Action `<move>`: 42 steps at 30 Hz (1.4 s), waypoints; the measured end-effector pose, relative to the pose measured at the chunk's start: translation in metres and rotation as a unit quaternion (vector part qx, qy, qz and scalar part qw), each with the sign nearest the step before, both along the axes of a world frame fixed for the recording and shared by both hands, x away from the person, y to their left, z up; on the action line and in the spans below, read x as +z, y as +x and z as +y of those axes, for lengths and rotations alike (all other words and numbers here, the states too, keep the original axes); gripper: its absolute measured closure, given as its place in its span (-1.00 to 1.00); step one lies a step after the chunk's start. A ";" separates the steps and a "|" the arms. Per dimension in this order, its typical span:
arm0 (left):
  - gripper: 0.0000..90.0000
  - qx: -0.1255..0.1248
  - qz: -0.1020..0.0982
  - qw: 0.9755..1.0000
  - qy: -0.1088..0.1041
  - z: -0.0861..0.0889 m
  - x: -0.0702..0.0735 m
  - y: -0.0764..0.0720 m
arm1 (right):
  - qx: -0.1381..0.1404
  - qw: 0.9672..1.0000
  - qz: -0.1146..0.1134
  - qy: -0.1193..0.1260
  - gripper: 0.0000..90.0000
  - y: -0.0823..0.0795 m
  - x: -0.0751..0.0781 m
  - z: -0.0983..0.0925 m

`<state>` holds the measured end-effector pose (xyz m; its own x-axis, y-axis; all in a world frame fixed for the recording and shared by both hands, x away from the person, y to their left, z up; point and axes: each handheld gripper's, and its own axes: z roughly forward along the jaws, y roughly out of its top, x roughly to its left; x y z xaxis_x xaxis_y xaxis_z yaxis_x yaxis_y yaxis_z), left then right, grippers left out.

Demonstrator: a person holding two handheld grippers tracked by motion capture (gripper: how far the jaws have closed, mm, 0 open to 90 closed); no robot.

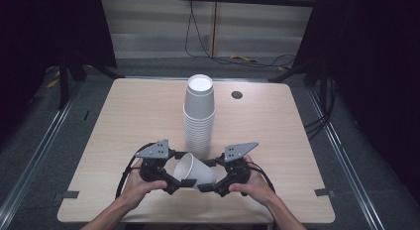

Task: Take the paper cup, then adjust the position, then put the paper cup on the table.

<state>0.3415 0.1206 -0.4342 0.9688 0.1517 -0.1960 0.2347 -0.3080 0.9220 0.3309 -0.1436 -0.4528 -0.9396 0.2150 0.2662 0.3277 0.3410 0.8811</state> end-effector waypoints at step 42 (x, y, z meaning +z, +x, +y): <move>-0.82 0.099 0.003 0.993 0.068 0.047 0.004 0.029 | -0.217 0.974 -0.049 -0.041 -0.70 -0.008 0.006 -0.058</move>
